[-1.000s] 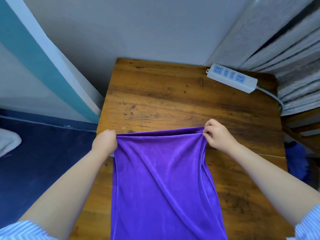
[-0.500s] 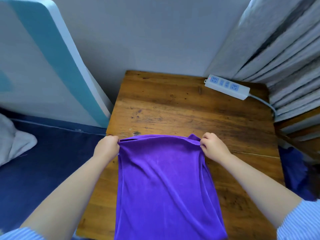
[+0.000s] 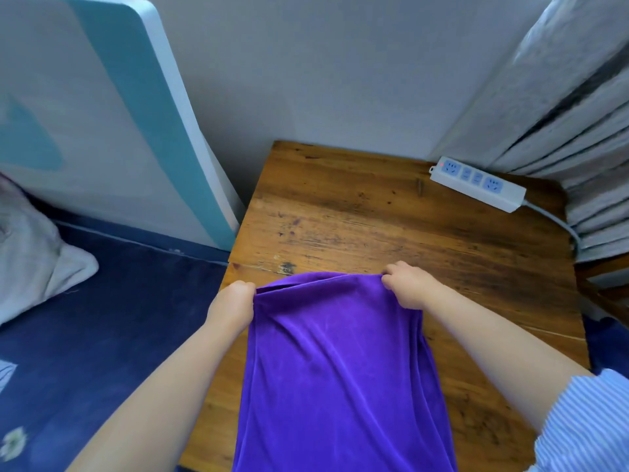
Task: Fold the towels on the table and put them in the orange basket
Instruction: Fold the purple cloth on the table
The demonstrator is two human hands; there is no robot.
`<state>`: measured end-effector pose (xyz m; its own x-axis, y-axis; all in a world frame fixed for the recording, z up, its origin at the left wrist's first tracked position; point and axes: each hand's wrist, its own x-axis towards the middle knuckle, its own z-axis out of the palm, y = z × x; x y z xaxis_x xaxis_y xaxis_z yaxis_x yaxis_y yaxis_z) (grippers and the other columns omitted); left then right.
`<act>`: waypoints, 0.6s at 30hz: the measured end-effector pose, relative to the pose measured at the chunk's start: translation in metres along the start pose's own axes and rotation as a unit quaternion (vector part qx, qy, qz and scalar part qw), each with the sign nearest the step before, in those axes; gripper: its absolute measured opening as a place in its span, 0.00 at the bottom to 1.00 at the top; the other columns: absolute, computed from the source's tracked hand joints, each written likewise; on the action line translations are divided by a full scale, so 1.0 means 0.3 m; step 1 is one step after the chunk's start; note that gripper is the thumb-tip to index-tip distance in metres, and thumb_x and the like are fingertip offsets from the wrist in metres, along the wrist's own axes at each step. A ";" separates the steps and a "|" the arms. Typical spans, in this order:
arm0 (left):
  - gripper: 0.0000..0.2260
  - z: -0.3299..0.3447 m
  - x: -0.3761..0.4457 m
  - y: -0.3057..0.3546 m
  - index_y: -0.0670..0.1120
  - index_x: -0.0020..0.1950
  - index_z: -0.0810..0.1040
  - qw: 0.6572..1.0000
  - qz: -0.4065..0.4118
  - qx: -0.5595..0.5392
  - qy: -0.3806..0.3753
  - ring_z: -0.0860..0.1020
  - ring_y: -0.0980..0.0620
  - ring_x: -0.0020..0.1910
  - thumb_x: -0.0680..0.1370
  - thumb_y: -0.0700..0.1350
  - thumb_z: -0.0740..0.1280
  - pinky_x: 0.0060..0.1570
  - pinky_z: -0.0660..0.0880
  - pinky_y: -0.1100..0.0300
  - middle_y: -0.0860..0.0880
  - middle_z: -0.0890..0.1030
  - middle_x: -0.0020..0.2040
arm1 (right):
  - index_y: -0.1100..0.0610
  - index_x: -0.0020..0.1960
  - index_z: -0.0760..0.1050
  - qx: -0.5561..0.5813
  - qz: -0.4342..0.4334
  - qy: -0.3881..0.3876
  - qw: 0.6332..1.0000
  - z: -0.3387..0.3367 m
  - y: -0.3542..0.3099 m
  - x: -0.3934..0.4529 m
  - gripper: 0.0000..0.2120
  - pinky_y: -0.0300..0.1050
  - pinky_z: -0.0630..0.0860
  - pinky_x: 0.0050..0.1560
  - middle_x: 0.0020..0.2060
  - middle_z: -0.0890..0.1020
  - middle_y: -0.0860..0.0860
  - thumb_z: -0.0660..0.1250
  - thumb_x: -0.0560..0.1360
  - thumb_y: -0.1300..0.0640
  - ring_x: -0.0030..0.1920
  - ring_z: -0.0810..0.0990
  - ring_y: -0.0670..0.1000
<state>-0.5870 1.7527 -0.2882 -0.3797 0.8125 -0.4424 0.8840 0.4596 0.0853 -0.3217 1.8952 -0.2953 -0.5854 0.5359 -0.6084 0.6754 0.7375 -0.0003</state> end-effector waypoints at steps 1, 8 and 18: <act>0.08 0.000 0.002 -0.002 0.41 0.51 0.76 1.000 0.002 0.001 -0.001 0.77 0.43 0.52 0.78 0.39 0.58 0.46 0.73 0.55 0.43 0.78 0.53 | 0.63 0.58 0.71 -0.005 0.001 -0.028 1.000 -0.012 -0.002 0.015 0.14 0.48 0.71 0.56 0.63 0.70 0.58 0.56 0.74 0.65 0.63 0.69 0.59; 0.07 -0.012 0.020 -0.021 0.39 0.50 0.76 1.000 -0.004 -0.001 -0.009 0.76 0.41 0.52 0.77 0.39 0.59 0.46 0.73 0.53 0.42 0.78 0.53 | 0.63 0.50 0.78 0.062 -0.021 -0.067 0.996 -0.066 0.037 0.072 0.12 0.46 0.73 0.51 0.48 0.79 0.58 0.58 0.72 0.66 0.54 0.76 0.58; 0.08 -0.054 0.022 -0.031 0.39 0.51 0.76 0.995 -0.099 -0.029 -0.001 0.76 0.40 0.52 0.74 0.35 0.61 0.46 0.75 0.52 0.41 0.78 0.54 | 0.61 0.49 0.76 0.146 0.037 0.108 0.983 -0.046 0.142 -0.083 0.08 0.43 0.69 0.48 0.49 0.81 0.57 0.59 0.77 0.61 0.52 0.77 0.56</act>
<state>-0.6022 1.7597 -0.2776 -0.5447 0.7024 -0.4582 0.7741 0.6313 0.0476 -0.2844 1.9188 -0.2693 -0.5906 0.6813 -0.4324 0.8007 0.5612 -0.2093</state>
